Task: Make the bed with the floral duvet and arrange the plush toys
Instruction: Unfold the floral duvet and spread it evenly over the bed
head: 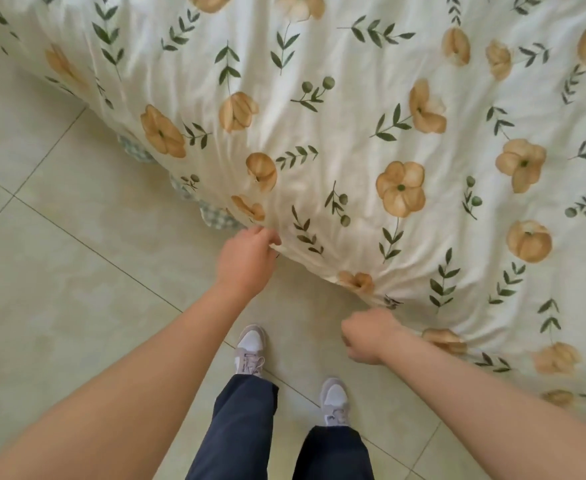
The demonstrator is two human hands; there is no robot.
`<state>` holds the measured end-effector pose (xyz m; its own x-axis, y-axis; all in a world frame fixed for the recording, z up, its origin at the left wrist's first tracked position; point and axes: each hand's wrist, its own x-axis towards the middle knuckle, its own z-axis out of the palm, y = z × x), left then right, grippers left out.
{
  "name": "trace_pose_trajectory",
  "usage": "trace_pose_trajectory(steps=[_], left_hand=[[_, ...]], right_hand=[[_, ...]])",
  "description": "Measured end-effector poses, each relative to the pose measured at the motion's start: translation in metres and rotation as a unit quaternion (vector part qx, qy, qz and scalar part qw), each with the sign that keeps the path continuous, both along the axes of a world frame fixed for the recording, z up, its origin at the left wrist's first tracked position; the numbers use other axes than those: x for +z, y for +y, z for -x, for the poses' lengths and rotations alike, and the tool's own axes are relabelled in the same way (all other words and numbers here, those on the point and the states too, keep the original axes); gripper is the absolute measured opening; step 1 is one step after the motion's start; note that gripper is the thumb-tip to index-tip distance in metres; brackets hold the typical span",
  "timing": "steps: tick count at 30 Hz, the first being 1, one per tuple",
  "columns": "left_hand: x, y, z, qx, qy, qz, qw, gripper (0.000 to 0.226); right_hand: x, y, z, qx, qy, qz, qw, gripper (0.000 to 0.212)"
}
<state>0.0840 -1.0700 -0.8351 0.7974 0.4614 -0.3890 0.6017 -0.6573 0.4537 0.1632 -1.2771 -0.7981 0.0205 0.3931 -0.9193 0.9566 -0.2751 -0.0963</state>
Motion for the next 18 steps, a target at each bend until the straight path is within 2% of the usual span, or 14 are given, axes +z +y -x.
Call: trace_pose_trajectory(steps=[2, 4, 7, 9, 13, 16, 17, 18], left_hand=[[0.020, -0.014, -0.013, -0.030, -0.056, 0.014, 0.998, 0.026], [0.037, -0.039, -0.024, -0.092, -0.073, 0.030, 0.993, 0.025], [0.053, -0.091, -0.033, -0.176, -0.098, 0.015, 0.979, 0.023], [0.059, -0.121, -0.036, -0.196, -0.102, 0.011, 0.975, 0.024], [0.067, -0.214, -0.049, -0.178, -0.082, 0.048, 0.979, 0.030], [0.075, -0.294, -0.061, -0.177, -0.092, 0.065, 0.978, 0.032], [0.075, -0.311, -0.064, -0.179, -0.092, 0.074, 0.977, 0.033], [0.079, -0.344, -0.071, -0.182, -0.089, 0.082, 0.976, 0.035]], right_hand=[[0.007, -0.016, 0.008, -0.150, 0.020, -0.099, 0.984, 0.032], [0.010, -0.040, -0.005, -0.186, -0.015, -0.236, 0.954, 0.035], [0.022, -0.084, -0.037, -0.283, -0.048, -0.387, 0.876, 0.033], [0.032, -0.107, -0.060, -0.347, -0.068, -0.436, 0.828, 0.035], [0.051, -0.196, -0.110, -0.477, -0.201, -0.441, 0.733, 0.042], [0.060, -0.277, -0.140, -0.575, -0.314, -0.364, 0.662, 0.043], [0.059, -0.292, -0.147, -0.628, -0.324, -0.326, 0.628, 0.042], [0.060, -0.321, -0.156, -0.697, -0.319, -0.284, 0.577, 0.042]])
